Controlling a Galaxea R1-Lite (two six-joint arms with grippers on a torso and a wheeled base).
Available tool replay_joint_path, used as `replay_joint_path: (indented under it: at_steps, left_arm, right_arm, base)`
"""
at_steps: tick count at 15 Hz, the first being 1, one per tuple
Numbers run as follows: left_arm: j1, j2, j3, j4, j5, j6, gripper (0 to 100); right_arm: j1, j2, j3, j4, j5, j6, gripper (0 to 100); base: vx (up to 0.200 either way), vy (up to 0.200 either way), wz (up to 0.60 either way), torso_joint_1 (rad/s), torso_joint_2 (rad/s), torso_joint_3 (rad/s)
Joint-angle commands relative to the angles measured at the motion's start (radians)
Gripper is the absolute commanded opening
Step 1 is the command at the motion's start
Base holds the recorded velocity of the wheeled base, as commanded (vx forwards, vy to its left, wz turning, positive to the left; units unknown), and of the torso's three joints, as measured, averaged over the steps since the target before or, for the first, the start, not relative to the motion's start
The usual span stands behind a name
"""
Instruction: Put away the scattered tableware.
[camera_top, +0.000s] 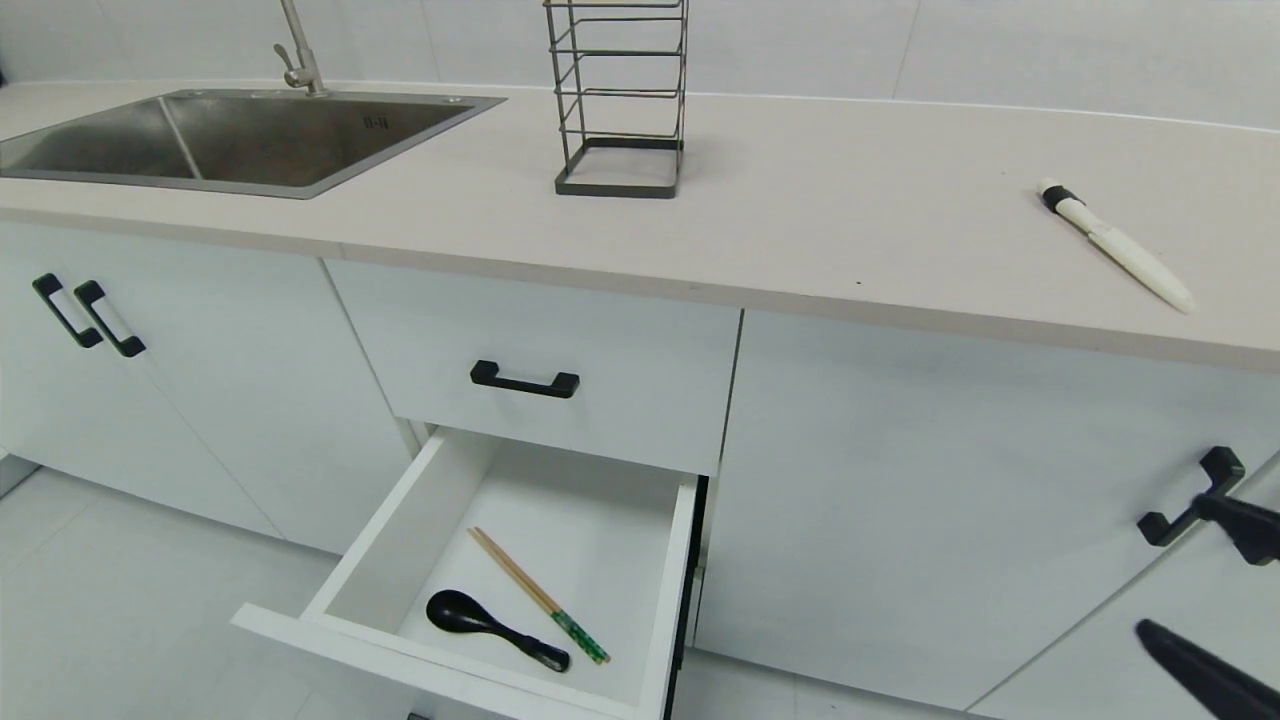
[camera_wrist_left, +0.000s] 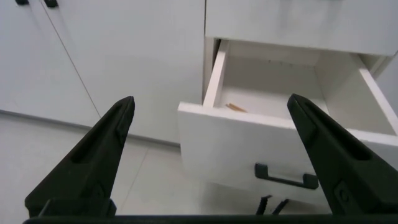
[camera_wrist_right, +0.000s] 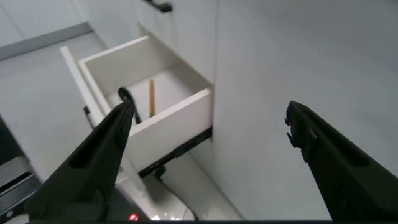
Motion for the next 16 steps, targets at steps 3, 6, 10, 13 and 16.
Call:
replay_joint_path:
  at_steps: [3,6,10,13,16]
  left_arm:
    - [-0.001,0.003,-0.055,-0.108,-0.035,-0.016,100]
    - [-0.025,0.089,-0.324,0.253,-0.127,-0.02,100]
    - [-0.136,0.187,-0.5,0.618,-0.155,-0.014,100]
    - [-0.147,0.373,-0.502,0.626,-0.156,-0.013,100]
    - [-0.188,0.547,-0.488,0.624,-0.156,-0.01,100]
  right_arm:
    - [-0.216,-0.316,0.007,0.111,0.035,0.0,100]
    - [-0.289,-0.419,0.038,0.183,0.035,0.0,100]
    - [-0.328,-0.557,0.064,0.371,0.034,0.002,100]
    - [-0.368,-0.618,0.108,0.463,0.034,0.064,100]
    - [-0.374,-0.636,0.13,0.482,0.027,0.127,100]
  base:
    - [0.0,0.0,0.0,0.0,0.0,0.0]
    - [0.0,0.0,0.0,0.0,0.0,0.0]
    - [0.0,0.0,0.0,0.0,0.0,0.0]
    - [0.0,0.0,0.0,0.0,0.0,0.0]
    - [0.0,0.0,0.0,0.0,0.0,0.0]
